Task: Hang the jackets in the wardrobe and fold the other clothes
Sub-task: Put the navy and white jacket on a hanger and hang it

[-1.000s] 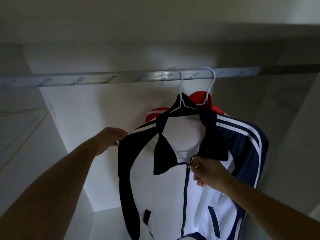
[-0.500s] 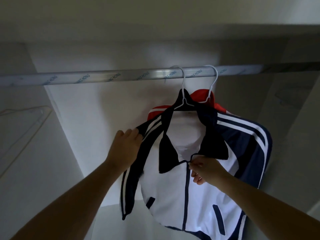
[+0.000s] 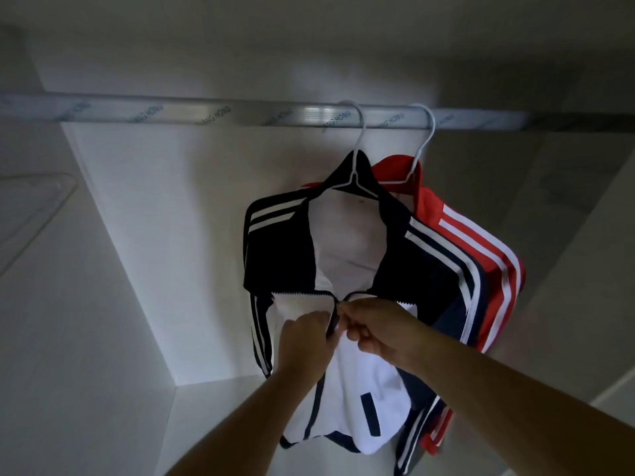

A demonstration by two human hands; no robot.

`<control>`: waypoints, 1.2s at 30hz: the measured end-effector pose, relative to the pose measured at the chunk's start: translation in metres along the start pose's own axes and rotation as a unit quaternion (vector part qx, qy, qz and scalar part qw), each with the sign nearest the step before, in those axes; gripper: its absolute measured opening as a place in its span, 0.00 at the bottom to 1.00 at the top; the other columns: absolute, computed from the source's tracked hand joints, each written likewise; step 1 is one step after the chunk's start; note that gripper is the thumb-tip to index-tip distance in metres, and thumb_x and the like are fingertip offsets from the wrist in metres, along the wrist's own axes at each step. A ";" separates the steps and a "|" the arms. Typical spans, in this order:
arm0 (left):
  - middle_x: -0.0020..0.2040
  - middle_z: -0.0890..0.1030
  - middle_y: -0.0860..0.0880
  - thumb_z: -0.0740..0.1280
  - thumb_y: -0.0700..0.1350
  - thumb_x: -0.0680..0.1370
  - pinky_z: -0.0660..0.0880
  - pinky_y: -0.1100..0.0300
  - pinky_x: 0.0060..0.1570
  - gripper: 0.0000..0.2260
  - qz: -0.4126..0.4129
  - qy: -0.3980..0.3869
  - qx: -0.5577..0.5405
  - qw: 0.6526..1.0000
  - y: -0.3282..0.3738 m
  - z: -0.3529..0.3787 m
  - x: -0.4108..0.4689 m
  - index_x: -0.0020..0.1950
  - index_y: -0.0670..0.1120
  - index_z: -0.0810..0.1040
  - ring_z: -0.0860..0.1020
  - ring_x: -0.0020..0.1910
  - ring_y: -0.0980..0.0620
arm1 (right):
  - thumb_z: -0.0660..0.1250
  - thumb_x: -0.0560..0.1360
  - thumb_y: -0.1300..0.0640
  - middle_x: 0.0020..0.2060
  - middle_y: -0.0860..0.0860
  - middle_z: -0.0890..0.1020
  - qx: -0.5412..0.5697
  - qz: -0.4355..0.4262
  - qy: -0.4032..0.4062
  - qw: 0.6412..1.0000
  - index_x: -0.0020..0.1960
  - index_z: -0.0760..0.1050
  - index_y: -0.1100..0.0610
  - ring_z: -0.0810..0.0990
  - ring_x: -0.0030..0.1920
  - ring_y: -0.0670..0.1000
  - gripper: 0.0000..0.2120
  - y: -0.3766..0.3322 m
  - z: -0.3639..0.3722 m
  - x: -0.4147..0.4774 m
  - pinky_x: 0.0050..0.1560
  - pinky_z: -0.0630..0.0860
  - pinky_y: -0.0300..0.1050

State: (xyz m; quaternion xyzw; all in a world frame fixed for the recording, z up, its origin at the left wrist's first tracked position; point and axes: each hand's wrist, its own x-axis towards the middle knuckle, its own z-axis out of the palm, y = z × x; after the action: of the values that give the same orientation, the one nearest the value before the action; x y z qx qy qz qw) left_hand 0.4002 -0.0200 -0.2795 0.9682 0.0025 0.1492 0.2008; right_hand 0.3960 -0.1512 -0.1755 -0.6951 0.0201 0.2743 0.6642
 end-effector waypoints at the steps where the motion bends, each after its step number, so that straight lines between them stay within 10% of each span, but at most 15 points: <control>1: 0.45 0.81 0.54 0.57 0.60 0.80 0.72 0.58 0.51 0.15 0.003 0.009 0.032 0.999 0.002 0.002 0.002 0.50 0.50 0.75 0.80 0.45 0.54 | 0.59 0.80 0.64 0.26 0.50 0.78 0.029 -0.016 0.000 0.999 0.39 0.74 0.59 0.71 0.23 0.43 0.12 -0.004 0.004 -0.002 0.21 0.64 0.33; 5: 0.46 0.82 0.52 0.57 0.57 0.81 0.65 0.58 0.50 0.14 -0.036 -0.046 0.112 0.992 -0.015 0.005 -0.002 0.52 0.50 0.77 0.80 0.46 0.52 | 0.61 0.79 0.64 0.26 0.49 0.78 0.138 -0.114 0.063 0.982 0.41 0.76 0.59 0.71 0.24 0.43 0.10 -0.049 0.010 -0.010 0.21 0.66 0.33; 12: 0.56 0.78 0.52 0.61 0.53 0.80 0.70 0.57 0.55 0.13 -0.068 -0.084 0.066 0.992 -0.015 -0.015 0.006 0.61 0.48 0.72 0.77 0.55 0.52 | 0.60 0.80 0.61 0.31 0.50 0.82 -0.106 -0.154 0.001 0.982 0.44 0.77 0.57 0.78 0.29 0.46 0.09 -0.062 0.017 -0.031 0.27 0.73 0.36; 17: 0.36 0.69 0.55 0.66 0.38 0.73 0.68 0.68 0.34 0.09 0.028 0.197 -0.209 0.958 0.021 -0.091 0.017 0.42 0.49 0.67 0.70 0.34 0.56 | 0.64 0.76 0.62 0.48 0.52 0.80 -0.433 -0.386 0.308 0.754 0.56 0.76 0.57 0.78 0.48 0.50 0.09 -0.051 -0.050 -0.040 0.48 0.72 0.40; 20: 0.42 0.72 0.54 0.65 0.48 0.73 0.72 0.70 0.41 0.07 0.085 0.208 -0.250 0.942 0.059 -0.127 0.043 0.48 0.50 0.69 0.72 0.40 0.59 | 0.63 0.77 0.61 0.55 0.55 0.79 -0.503 -0.266 0.252 0.783 0.66 0.70 0.57 0.78 0.53 0.55 0.18 -0.040 -0.072 -0.039 0.53 0.74 0.45; 24: 0.68 0.71 0.44 0.70 0.52 0.74 0.72 0.52 0.62 0.35 -0.063 0.024 -0.298 0.952 0.082 -0.136 0.080 0.75 0.46 0.56 0.73 0.63 0.44 | 0.61 0.79 0.58 0.52 0.53 0.83 -0.499 -0.310 0.144 0.797 0.60 0.78 0.54 0.81 0.51 0.54 0.12 -0.038 -0.073 -0.042 0.53 0.75 0.47; 27: 0.63 0.76 0.48 0.69 0.51 0.75 0.71 0.62 0.51 0.33 -0.086 0.025 -0.299 0.950 0.083 -0.132 0.086 0.76 0.49 0.59 0.76 0.56 0.49 | 0.59 0.78 0.48 0.60 0.53 0.77 -0.570 -0.333 0.336 0.672 0.65 0.73 0.52 0.76 0.58 0.57 0.18 -0.057 -0.097 -0.033 0.58 0.70 0.53; 30: 0.45 0.73 0.58 0.72 0.56 0.71 0.69 0.65 0.41 0.36 -0.111 0.029 -0.337 0.935 0.103 -0.132 0.088 0.74 0.49 0.60 0.77 0.46 0.55 | 0.55 0.81 0.43 0.60 0.57 0.77 -0.559 -0.157 0.303 0.756 0.70 0.63 0.54 0.77 0.59 0.60 0.22 -0.068 -0.114 -0.022 0.60 0.72 0.54; 36: 0.55 0.77 0.43 0.65 0.45 0.78 0.71 0.54 0.41 0.24 -0.127 0.025 -0.110 0.985 0.116 -0.135 0.088 0.71 0.47 0.61 0.78 0.49 0.45 | 0.54 0.78 0.59 0.49 0.58 0.81 -0.597 -0.145 0.335 0.714 0.58 0.70 0.58 0.81 0.49 0.61 0.10 -0.059 -0.116 -0.022 0.48 0.77 0.51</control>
State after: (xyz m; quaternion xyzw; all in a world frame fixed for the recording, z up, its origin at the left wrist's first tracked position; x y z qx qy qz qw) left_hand 0.4393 -0.0683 -0.0914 0.9278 0.1144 0.1462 0.3235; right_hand 0.4417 -0.2605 -0.1161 -0.9879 -0.0280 -0.1209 0.0925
